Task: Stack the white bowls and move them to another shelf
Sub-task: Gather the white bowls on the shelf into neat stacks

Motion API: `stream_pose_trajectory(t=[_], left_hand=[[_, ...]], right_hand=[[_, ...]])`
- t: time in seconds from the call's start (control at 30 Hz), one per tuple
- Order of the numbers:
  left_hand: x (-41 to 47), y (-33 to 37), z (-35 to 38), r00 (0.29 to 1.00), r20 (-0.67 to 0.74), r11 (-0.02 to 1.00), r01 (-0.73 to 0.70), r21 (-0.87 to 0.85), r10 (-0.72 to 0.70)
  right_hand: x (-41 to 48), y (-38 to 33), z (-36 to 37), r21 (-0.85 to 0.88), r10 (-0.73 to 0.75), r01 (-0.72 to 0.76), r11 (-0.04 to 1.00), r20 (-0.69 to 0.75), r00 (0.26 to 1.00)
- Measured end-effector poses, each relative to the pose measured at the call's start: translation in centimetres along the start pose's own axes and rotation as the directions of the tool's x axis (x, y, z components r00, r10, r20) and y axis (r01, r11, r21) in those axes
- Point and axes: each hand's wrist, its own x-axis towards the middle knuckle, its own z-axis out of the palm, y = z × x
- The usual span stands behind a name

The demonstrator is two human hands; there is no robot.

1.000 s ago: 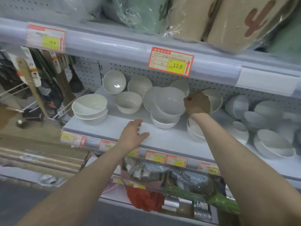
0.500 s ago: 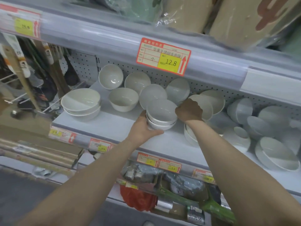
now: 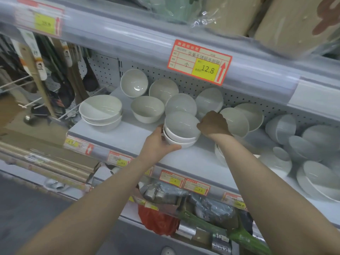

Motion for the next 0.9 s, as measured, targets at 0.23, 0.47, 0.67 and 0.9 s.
stream_pose_trajectory(t=[0.23,0.47,0.67,0.9], left_hand=[[-2.1,-1.6,-5.1,0.999,-0.041,1.000,-0.031,0.005,0.031],[-2.3,-2.9,-6.6,0.998,-0.046,0.999,-0.034,0.034,0.036],[-2.6,-2.4,-6.1,0.997,-0.076,1.000,-0.012,0.001,0.012],[-2.7,-2.5,-6.0,0.997,-0.077,1.000,0.010,0.017,-0.009]], right_hand=[[-2.2,-4.9,1.8,0.058,-0.049,0.045,0.997,0.070,0.996],[-1.9,-4.7,2.4,0.080,-0.046,0.047,0.996,-0.012,0.999],[2.7,-2.3,0.6,-0.112,-0.074,0.043,0.993,-0.290,0.954],[4.9,-3.1,2.4,-0.134,-0.009,-0.014,0.991,-0.171,0.985]])
